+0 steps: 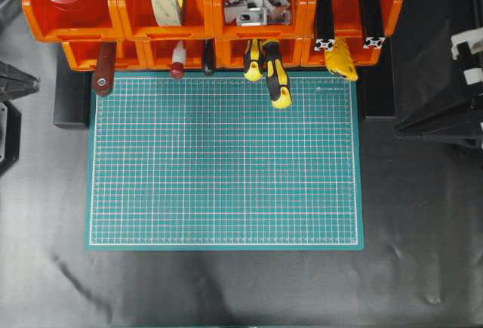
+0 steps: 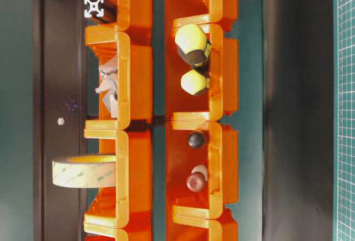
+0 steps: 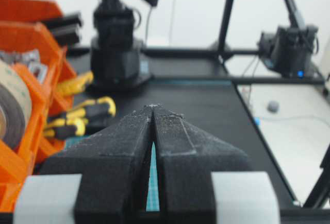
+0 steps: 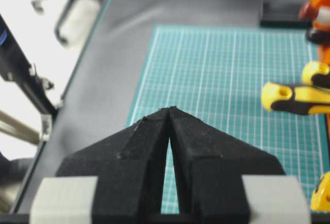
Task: Pick cutter from container rack with right arm.
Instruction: 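Move the right gripper toward the yellow cutter in the right rack bin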
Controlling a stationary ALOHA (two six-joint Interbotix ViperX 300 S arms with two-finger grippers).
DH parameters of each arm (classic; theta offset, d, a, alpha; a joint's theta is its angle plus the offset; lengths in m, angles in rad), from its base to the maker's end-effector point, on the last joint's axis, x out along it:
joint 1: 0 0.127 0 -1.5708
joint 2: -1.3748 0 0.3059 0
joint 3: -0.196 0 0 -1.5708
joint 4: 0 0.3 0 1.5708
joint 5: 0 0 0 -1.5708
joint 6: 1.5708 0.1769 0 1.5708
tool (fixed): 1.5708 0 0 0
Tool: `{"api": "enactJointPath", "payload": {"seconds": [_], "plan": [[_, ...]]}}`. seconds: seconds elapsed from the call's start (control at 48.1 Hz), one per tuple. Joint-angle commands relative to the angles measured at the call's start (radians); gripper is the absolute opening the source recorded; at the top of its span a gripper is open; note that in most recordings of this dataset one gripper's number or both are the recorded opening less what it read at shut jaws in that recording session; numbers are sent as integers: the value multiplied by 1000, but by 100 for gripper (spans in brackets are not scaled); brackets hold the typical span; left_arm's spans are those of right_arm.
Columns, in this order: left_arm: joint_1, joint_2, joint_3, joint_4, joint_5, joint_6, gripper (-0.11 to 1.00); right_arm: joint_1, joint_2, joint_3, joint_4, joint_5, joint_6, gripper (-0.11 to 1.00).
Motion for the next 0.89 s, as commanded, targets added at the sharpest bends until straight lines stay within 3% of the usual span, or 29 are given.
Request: {"api": "enactJointPath", "payload": {"seconds": [0.0,0.187,0.312,0.395,0.561,0.686,0.79,0.873], "plan": [[-3,20,-29,3,-3,-2,0,6,49,-94,-23,106,-3,-1],[-3,46,-28,3,-5,-2,0,21,150,-207,-121,284,2,-1],[-3,48,-26,3,-2,-3,0,74,233,-285,-250,408,28,-1],[-5,46,-26,3,0,-3,0,123,284,-321,-357,523,80,-1],[-5,48,-26,3,8,-3,0,287,376,-348,-676,781,304,-1],[-5,49,-25,3,20,-3,0,400,410,-293,-856,908,525,-1],[-3,49,-25,3,25,-2,0,433,416,-221,-913,900,658,-1],[-3,49,-25,3,26,-2,0,437,428,-175,-923,868,724,-1]]}}
